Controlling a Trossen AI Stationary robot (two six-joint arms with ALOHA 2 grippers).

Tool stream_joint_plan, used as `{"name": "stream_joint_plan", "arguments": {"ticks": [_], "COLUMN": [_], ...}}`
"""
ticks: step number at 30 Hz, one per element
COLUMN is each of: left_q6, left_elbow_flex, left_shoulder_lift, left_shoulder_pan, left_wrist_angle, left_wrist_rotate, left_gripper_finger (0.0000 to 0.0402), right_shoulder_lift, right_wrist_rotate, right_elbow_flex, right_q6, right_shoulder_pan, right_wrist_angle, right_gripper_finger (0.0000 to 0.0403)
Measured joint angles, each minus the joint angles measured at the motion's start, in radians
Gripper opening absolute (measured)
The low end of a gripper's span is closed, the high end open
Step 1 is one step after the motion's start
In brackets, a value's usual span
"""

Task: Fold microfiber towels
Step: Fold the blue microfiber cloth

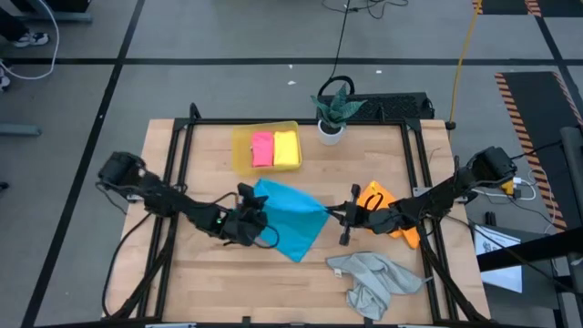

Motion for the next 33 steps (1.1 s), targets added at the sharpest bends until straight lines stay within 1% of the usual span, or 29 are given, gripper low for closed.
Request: {"name": "stream_joint_plan", "arguments": {"ticks": [2, 4, 7, 9, 14, 18, 20, 23, 25, 27, 30, 33], "left_q6": [-0.009, -0.013, -0.049, -0.063, -0.083, -0.149, -0.164, -0.185, -0.211, -0.239, -0.244, -0.238], "left_elbow_flex": [0.001, 0.003, 0.038, 0.079, 0.197, 0.280, 0.324, 0.392, 0.439, 0.484, 0.525, 0.545], "left_shoulder_lift": [-0.045, -0.078, -0.118, -0.130, -0.125, -0.123, -0.123, -0.124, -0.124, -0.124, -0.124, -0.131], "left_shoulder_pan": [-0.027, -0.054, -0.093, -0.115, -0.170, -0.219, -0.256, -0.320, -0.358, -0.391, -0.425, -0.427], "left_wrist_angle": [0.014, 0.013, 0.012, 0.004, -0.114, -0.206, -0.218, -0.218, -0.218, -0.216, -0.216, -0.257], "left_wrist_rotate": [0.020, 0.021, -0.009, -0.018, -0.018, -0.018, -0.019, -0.001, 0.029, 0.049, 0.048, 0.032], "left_gripper_finger": [0.0008, 0.0005, 0.0005, 0.0006, 0.0005, 0.0005, 0.0003, 0.0009, 0.0013, 0.0010, 0.0004, 0.0010], "right_shoulder_lift": [0.000, 0.000, 0.000, 0.000, -0.069, -0.144, -0.161, -0.139, -0.105, -0.080, -0.076, -0.095], "right_wrist_rotate": [-0.045, -0.132, -0.285, -0.329, -0.335, -0.343, -0.341, -0.342, -0.345, -0.359, -0.415, -0.407], "right_elbow_flex": [0.000, 0.000, 0.000, 0.000, 0.000, 0.000, 0.000, 0.002, 0.013, 0.031, 0.071, 0.103], "right_q6": [-0.031, -0.060, -0.088, -0.099, -0.101, -0.101, -0.097, -0.063, -0.060, -0.060, -0.062, -0.116], "right_shoulder_pan": [-0.021, -0.050, -0.093, -0.110, -0.103, -0.027, 0.019, 0.082, 0.121, 0.152, 0.176, 0.180], "right_wrist_angle": [0.030, 0.055, 0.076, 0.083, 0.090, 0.109, 0.173, 0.384, 0.482, 0.525, 0.569, 0.549], "right_gripper_finger": [0.0000, 0.0000, 0.0000, 0.0000, 0.0000, 0.0000, 0.0000, 0.0000, 0.0000, 0.0000, 0.0000, 0.0000]}}
